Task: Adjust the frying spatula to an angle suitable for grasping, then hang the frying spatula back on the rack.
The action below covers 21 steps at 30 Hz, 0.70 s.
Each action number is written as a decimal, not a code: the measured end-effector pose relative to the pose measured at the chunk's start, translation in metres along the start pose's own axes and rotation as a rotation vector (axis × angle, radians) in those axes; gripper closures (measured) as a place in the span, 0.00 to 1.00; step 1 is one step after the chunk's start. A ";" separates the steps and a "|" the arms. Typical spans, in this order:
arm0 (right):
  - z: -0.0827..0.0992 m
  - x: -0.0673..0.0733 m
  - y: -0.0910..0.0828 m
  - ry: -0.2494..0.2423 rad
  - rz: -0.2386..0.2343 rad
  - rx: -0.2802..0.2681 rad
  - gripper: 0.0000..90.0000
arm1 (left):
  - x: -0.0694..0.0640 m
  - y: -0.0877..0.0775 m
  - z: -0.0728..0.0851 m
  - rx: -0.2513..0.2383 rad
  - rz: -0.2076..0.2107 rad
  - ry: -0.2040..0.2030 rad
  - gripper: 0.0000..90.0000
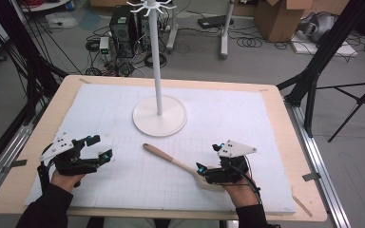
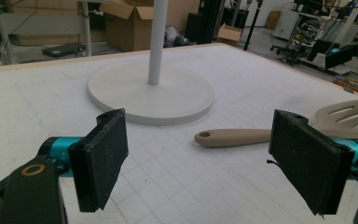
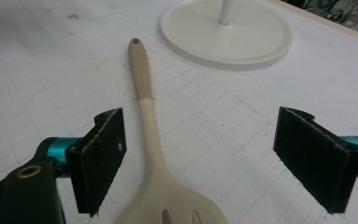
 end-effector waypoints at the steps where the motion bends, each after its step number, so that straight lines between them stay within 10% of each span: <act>1: 0.000 0.000 0.000 0.000 0.000 0.000 0.18 | 0.000 0.000 0.000 0.000 0.000 0.000 0.22; 21: 0.002 0.011 0.003 -0.045 -0.018 0.038 0.18 | -0.004 0.005 -0.002 -0.030 0.010 -0.006 0.25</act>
Point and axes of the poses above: each handheld gripper's, and its own axes: y roughly forward along the jaws, z roughly out of its underside, x roughly to its left, the point moved 6 cm from there along y, roughly forward along the jaws
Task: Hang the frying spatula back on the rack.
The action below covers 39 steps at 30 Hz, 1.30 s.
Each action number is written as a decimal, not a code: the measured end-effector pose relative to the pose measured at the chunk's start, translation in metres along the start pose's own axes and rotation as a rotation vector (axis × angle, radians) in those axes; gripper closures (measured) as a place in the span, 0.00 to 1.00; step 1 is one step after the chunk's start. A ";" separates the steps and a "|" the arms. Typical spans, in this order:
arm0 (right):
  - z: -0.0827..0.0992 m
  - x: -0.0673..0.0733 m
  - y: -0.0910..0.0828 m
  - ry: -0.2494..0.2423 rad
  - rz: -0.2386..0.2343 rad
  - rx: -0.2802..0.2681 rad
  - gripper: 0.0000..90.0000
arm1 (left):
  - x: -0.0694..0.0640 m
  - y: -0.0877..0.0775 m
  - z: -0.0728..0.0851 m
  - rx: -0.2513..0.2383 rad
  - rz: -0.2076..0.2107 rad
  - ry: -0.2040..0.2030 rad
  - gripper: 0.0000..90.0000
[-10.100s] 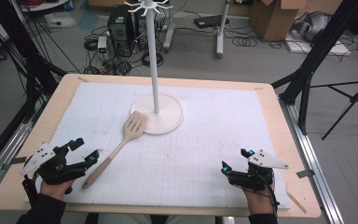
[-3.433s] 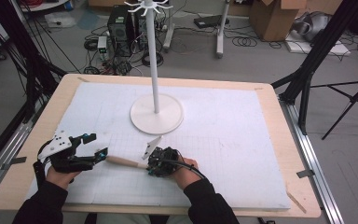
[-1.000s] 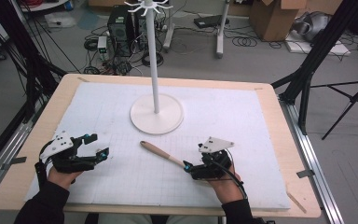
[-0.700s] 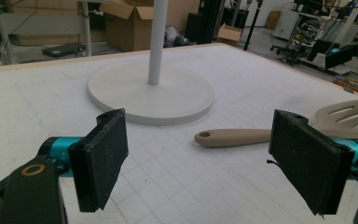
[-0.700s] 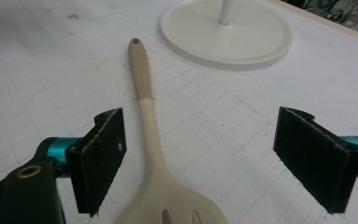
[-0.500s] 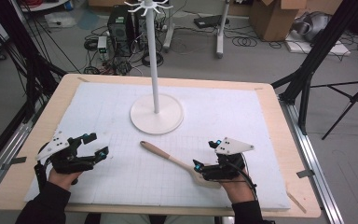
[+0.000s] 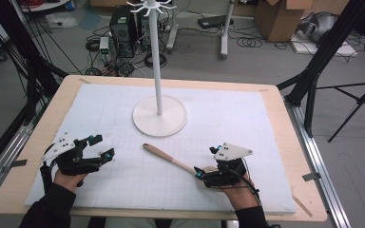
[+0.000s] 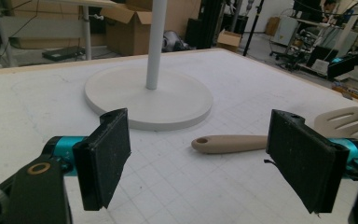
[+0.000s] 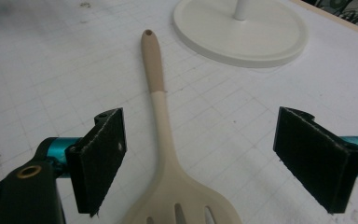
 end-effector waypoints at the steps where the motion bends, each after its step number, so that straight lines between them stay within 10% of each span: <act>1: -0.001 0.001 0.001 -0.007 -0.002 0.003 0.18 | -0.001 0.001 0.000 0.003 0.006 0.002 0.26; 15: -0.009 0.018 0.044 -0.140 -0.087 0.163 0.27 | -0.007 0.003 0.005 0.043 -0.008 0.031 0.26; 39: -0.016 0.016 0.106 -0.184 -0.149 0.555 0.50 | -0.004 0.003 0.006 0.058 0.018 0.028 0.28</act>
Point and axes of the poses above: each handheld gripper's, and its own axes: y roughly forward along the jaws, z roughly out of its underside, x roughly to its left, the point moved 6 cm from there along y, roughly forward along the jaws
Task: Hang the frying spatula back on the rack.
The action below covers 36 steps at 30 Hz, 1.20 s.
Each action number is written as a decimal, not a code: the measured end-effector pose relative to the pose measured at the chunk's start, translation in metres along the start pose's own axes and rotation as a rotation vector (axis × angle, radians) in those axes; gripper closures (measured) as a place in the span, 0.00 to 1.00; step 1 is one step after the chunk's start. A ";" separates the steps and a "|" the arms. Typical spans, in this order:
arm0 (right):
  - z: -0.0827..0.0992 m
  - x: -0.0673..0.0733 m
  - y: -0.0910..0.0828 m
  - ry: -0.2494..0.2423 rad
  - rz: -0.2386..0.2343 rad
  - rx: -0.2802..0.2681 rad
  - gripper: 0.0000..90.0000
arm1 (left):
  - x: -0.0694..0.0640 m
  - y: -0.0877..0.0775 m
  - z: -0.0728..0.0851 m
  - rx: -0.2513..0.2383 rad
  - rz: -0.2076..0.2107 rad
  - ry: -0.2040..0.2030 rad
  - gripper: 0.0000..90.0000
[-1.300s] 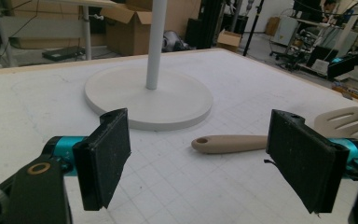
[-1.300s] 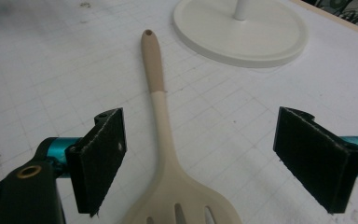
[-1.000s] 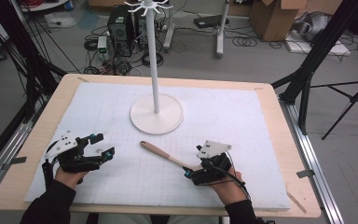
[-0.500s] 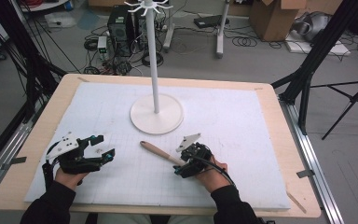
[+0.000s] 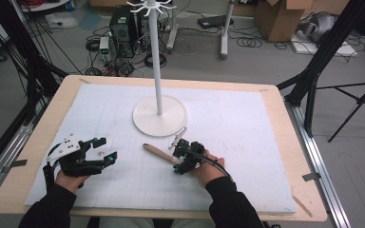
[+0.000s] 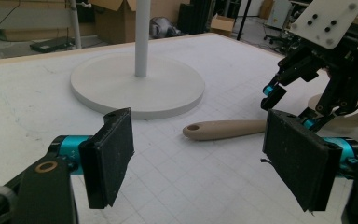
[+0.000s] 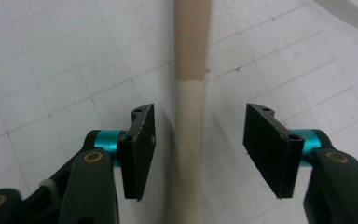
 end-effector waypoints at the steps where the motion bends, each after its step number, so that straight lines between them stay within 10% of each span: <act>1: 0.000 0.000 0.000 0.000 0.000 0.000 0.50 | 0.000 0.000 0.000 -0.001 0.000 -0.001 0.28; 14: -0.020 0.003 0.005 -0.019 -0.069 0.237 0.77 | 0.001 -0.001 0.000 -0.001 0.011 -0.004 0.28; 36: -0.007 0.004 0.001 0.069 -0.046 0.059 0.86 | 0.001 0.000 0.000 0.004 0.009 -0.005 0.29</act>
Point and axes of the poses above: each handheld gripper's, and its own axes: y roughly forward along the jaws, z roughly out of its underside, x roughly to its left, the point moved 6 cm from there along y, roughly forward along the jaws
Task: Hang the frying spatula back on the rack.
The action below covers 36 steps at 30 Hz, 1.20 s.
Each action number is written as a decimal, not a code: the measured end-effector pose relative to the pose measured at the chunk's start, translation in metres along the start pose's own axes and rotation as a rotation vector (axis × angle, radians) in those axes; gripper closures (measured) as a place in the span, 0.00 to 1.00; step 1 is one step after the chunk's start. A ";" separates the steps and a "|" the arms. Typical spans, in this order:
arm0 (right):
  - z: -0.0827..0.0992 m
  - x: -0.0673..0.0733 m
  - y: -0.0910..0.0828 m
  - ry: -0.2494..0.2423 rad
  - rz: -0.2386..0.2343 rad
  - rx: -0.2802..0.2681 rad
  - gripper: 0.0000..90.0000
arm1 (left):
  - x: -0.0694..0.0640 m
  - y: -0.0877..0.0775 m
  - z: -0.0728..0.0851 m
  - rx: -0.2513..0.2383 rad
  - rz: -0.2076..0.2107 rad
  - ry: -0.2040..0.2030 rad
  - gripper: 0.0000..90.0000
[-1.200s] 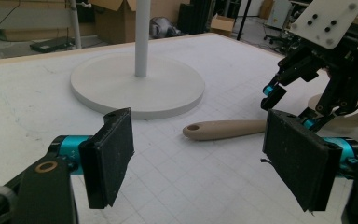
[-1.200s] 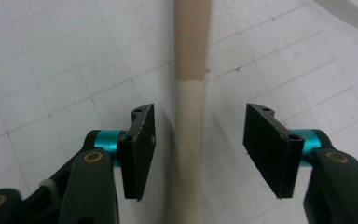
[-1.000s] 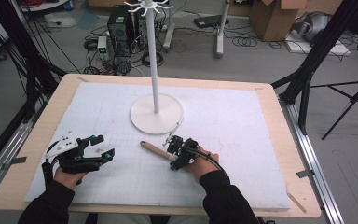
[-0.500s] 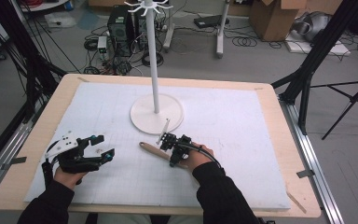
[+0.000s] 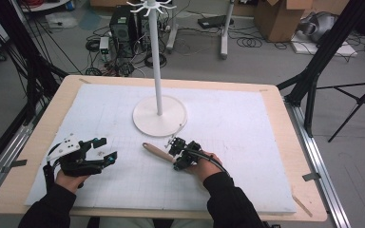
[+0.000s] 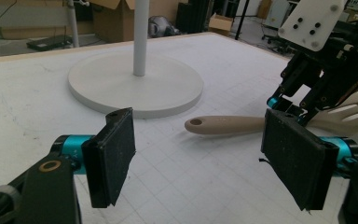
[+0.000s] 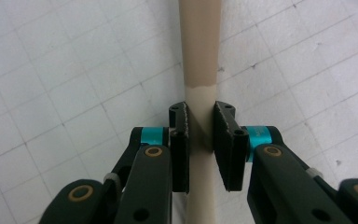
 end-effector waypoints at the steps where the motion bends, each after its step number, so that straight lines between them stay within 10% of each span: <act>1: 0.001 -0.001 -0.001 0.005 -0.006 -0.020 0.86 | 0.000 0.000 0.000 0.000 0.000 0.000 0.29; 20: 0.020 -0.011 -0.055 0.149 -0.077 -0.382 0.86 | -0.001 0.000 0.000 -0.001 0.003 -0.006 0.30; 36: 0.022 -0.011 -0.093 0.128 -0.079 -0.602 0.86 | -0.004 0.001 -0.001 -0.011 0.011 -0.006 0.30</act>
Point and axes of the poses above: each handheld gripper's, and its own axes: y roughly forward along the jaws, z roughly out of its underside, x roughly to its left, the point moved 6 cm from there along y, roughly forward along the jaws
